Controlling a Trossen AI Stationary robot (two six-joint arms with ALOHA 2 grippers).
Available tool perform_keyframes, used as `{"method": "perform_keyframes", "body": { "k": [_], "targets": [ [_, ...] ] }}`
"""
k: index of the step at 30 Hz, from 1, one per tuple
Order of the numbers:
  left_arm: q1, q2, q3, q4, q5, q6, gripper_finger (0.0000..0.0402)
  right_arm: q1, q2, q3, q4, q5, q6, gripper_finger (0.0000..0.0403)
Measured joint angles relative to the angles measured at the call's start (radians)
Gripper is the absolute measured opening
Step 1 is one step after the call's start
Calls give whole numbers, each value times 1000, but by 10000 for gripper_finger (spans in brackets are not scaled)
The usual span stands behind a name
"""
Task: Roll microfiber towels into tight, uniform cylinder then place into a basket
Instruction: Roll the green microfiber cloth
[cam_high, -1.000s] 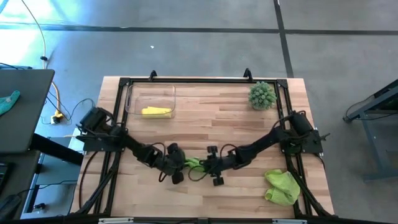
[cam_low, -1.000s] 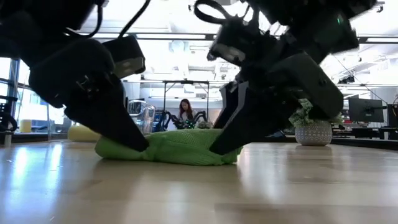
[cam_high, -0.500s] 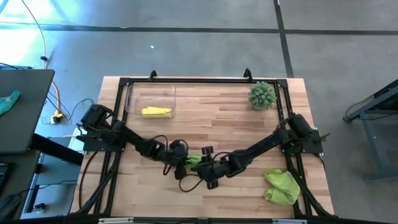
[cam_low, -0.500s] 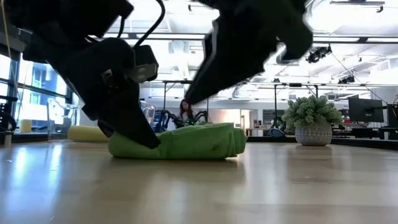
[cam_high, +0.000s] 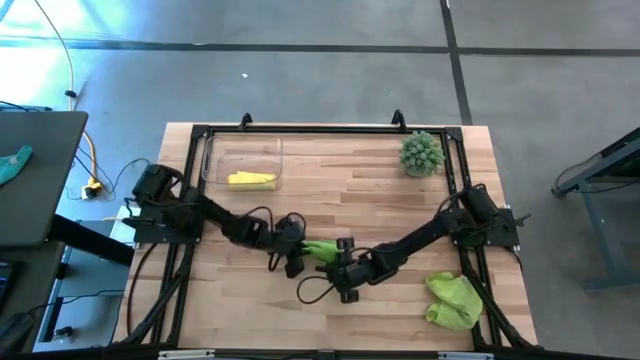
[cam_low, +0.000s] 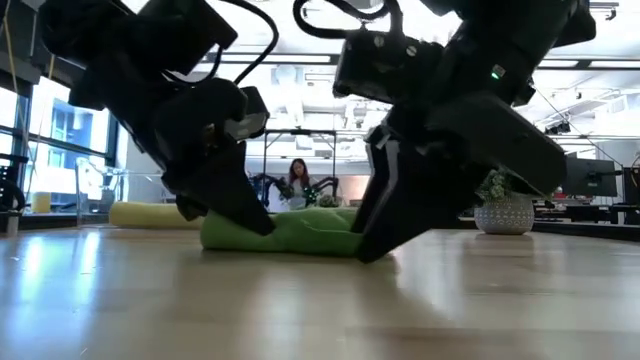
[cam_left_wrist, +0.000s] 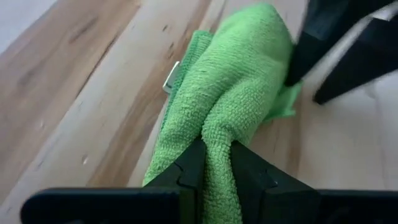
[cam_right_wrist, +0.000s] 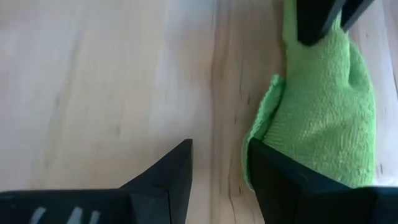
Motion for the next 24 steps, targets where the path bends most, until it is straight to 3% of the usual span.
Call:
{"method": "perform_keyframes", "body": {
  "k": [8,16,24],
  "targets": [
    [1,3,-2,124,147,51,35,-10,-6,6,-128,15,16,142],
    [33,2,-1,125,157,51,28,6,-32,101,-285,22,-57,142],
    [67,1,1,168,197,48,26,34,-28,79,-109,20,-58,142]
  ]
}}
